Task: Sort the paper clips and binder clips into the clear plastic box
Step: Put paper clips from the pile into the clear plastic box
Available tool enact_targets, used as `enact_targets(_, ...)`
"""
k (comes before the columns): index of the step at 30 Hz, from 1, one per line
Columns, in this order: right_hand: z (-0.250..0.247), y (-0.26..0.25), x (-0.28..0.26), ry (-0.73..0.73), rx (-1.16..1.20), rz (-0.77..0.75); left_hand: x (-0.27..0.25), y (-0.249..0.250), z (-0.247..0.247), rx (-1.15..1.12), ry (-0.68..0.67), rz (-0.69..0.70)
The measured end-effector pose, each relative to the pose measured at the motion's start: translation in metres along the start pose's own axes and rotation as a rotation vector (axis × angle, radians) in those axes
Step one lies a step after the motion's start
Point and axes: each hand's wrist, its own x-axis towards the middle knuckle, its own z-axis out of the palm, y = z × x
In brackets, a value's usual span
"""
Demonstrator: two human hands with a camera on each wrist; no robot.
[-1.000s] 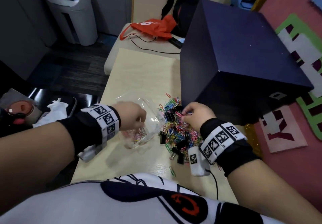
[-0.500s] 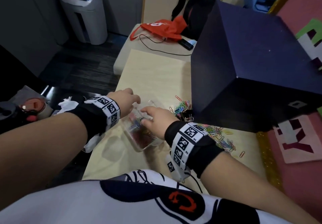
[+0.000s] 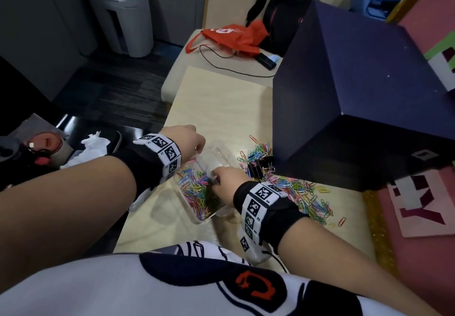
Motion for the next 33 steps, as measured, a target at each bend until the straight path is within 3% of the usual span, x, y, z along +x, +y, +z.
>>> enact_targets(3, 0.002, 0.004, 0.0, 0.0, 0.006, 0.034, 0.001, 0.001, 0.001, -0.013, -0.001, -0.003)
enact_targets(7, -0.008, 0.01, -0.005, 0.129, 0.185, 0.044, 0.002, -0.001, 0.003, -0.002, 0.013, 0.006)
enact_targets(11, -0.018, 0.0, -0.013, 0.14, 0.277, -0.082, 0.002, -0.002, 0.003, 0.01, 0.007, 0.017)
enact_targets(14, -0.024, 0.004, -0.007, 0.154, 0.055, -0.038, 0.004, -0.004, 0.003, 0.036, -0.004, 0.021)
enact_targets(17, -0.023, 0.011, -0.004, 0.004, -0.338, 0.024, 0.005, -0.004, 0.004, 0.064, -0.004, 0.026)
enact_targets(20, -0.013, 0.012, -0.002, -0.036, -0.521, 0.021, 0.005, -0.005, 0.005, 0.075, -0.01, 0.038)
enact_targets(24, -0.006, 0.014, 0.005, 0.021, -0.578, 0.003, 0.005, -0.005, 0.006, 0.071, -0.023, 0.042)
enact_targets(28, -0.005, 0.014, 0.007, -0.01, -0.573, -0.008, 0.005, -0.005, 0.006, 0.067, -0.039, 0.04)
enact_targets(33, -0.016, 0.016, 0.006, 0.048, -0.425, -0.101, 0.004, -0.005, 0.007, 0.07, -0.022, 0.05)
